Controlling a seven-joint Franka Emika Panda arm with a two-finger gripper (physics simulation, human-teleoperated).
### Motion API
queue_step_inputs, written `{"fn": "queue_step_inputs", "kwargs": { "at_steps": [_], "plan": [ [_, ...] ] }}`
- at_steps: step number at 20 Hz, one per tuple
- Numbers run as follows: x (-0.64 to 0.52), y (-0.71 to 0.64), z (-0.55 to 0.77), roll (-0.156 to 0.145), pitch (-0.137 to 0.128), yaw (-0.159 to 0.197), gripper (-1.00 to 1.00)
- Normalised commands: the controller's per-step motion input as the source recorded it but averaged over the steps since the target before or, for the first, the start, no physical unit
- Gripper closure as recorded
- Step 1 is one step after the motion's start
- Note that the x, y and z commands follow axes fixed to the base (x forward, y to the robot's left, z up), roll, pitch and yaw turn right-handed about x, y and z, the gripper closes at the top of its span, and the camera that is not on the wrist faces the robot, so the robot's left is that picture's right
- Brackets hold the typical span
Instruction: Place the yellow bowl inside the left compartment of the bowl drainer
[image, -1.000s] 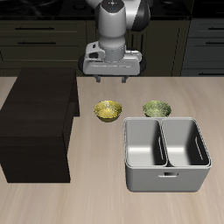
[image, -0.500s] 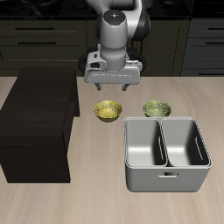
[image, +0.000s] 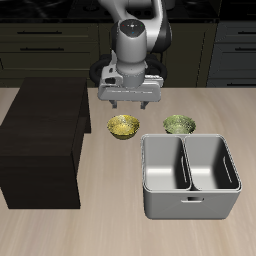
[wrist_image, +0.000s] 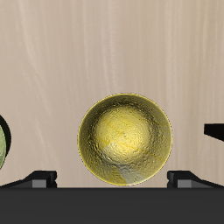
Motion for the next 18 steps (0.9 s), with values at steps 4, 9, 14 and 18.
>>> {"fn": "queue_step_inputs", "kwargs": {
  "at_steps": [4,9,14,18],
  "plan": [
    [-0.08,0.07,-0.18,0.026,0.035,-0.034,-1.0],
    [-0.12,0.1,-0.17,0.021,0.02,-0.013,-1.0],
    [0.01,0.08,-0.29,0.013,0.045,0.008,-1.0],
    [-0.05,0.07,-0.16,0.006,0.012,0.007,-1.0]
  ]
}}
